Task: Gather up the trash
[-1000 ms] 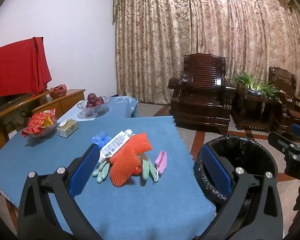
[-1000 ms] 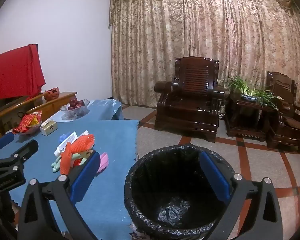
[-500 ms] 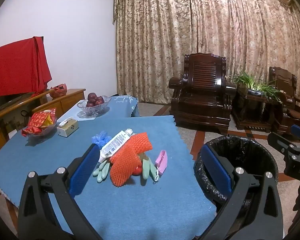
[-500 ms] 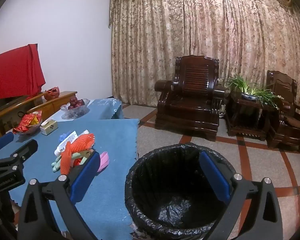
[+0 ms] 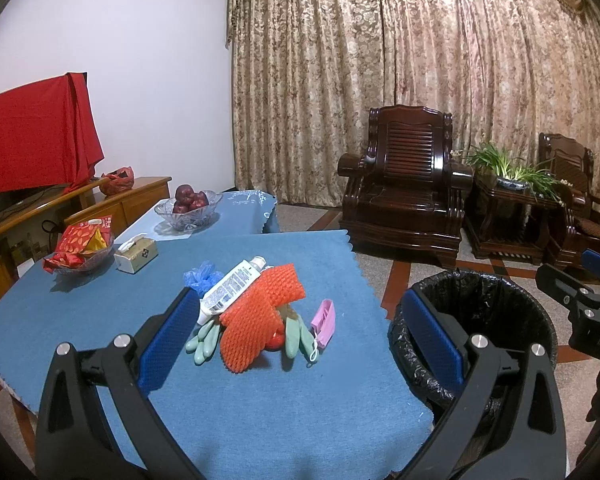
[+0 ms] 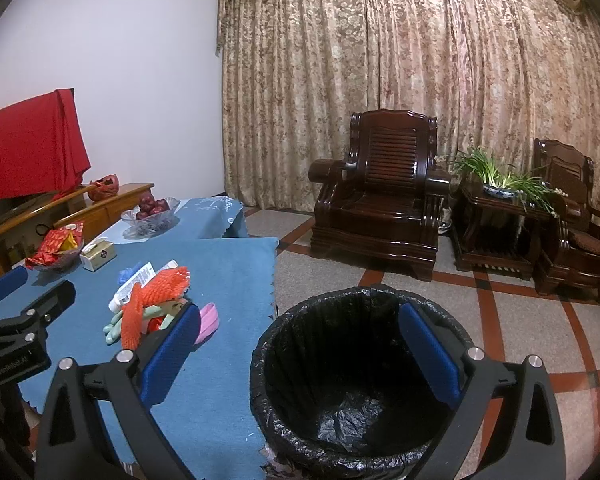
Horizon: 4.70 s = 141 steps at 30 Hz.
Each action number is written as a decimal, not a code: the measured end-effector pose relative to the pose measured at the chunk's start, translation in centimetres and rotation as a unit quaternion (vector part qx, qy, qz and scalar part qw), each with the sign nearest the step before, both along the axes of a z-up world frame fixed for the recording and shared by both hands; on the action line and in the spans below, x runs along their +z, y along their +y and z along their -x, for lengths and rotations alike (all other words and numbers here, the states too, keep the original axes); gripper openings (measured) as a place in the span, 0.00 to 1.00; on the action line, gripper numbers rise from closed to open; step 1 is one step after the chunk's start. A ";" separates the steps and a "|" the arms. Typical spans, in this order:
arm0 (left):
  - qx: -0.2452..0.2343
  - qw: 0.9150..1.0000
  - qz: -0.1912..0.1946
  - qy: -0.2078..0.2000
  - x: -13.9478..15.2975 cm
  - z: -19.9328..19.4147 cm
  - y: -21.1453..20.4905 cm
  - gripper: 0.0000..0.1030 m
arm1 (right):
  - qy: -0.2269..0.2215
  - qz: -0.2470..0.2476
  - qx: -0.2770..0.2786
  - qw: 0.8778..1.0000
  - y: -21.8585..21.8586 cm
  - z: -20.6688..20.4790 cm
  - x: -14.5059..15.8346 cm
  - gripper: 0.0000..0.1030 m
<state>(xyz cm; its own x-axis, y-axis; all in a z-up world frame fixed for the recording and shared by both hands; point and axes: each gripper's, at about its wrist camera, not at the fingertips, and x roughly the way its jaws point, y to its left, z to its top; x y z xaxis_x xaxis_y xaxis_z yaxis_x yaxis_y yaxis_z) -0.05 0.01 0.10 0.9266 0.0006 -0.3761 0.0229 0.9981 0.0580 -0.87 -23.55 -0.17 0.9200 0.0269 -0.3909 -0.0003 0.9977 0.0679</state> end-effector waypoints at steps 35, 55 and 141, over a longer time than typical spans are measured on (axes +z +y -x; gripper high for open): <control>0.001 1.000 0.002 0.005 -0.5 -0.3 0.8 0.95 | 0.006 -0.004 0.001 1.000 0.1 -0.3 -0.8 0.94; 0.100 0.994 0.022 0.037 -5.7 -6.9 9.6 0.95 | 0.035 -0.014 0.063 0.997 6.3 -8.4 -4.3 0.94; -0.160 0.981 0.036 0.104 -9.1 -12.7 -3.0 0.13 | 0.124 -0.042 0.039 0.991 -0.8 -13.1 -8.4 0.06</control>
<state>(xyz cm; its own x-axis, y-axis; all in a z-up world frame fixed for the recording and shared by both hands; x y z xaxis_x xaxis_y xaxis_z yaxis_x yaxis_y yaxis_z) 12.64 -2.95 -9.04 0.7780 -0.3107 -0.5460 0.3392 0.9393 -0.0513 12.22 -24.34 -8.55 0.7895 0.1357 -0.5985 -0.0489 0.9861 0.1591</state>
